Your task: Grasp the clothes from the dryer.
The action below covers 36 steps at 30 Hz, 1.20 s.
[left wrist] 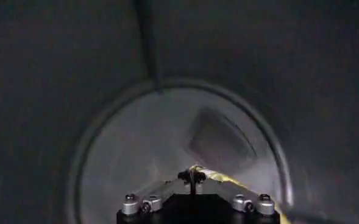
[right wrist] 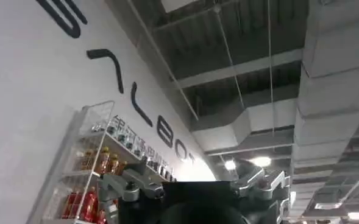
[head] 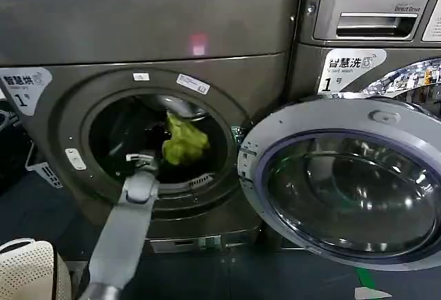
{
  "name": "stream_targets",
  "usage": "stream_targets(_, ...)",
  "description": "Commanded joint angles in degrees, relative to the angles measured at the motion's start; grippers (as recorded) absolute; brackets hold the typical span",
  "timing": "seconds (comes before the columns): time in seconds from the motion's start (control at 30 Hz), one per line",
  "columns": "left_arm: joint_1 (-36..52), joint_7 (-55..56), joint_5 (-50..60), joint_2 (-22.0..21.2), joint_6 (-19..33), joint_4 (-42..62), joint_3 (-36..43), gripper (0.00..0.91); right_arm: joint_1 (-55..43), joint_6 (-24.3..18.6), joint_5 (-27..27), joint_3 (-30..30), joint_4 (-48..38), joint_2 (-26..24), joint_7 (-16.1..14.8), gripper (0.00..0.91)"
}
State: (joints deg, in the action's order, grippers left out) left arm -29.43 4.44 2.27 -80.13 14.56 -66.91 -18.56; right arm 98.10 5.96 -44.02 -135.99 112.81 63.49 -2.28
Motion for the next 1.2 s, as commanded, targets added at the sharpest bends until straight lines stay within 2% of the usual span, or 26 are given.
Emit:
stream_targets(0.03, -5.5, 8.8, -2.2, -1.8, 4.9, -8.7, -1.6, 0.000, 0.3, -0.4, -0.1, -0.4, 0.0, -0.1, 0.1, 0.907)
stream_targets(0.5, -6.1, 7.6, -1.2, -1.8, 4.1, -9.0, -0.8, 0.000, 0.5, -1.8, -1.0, -0.4, -0.2, -0.2, 0.0, 0.907)
stream_targets(1.2, -5.5, 5.9, 0.2, -1.9, 3.9, -8.8, -0.4, 0.000, 0.3, 0.2, -1.9, -1.6, 0.9, 0.1, -1.6, 0.907)
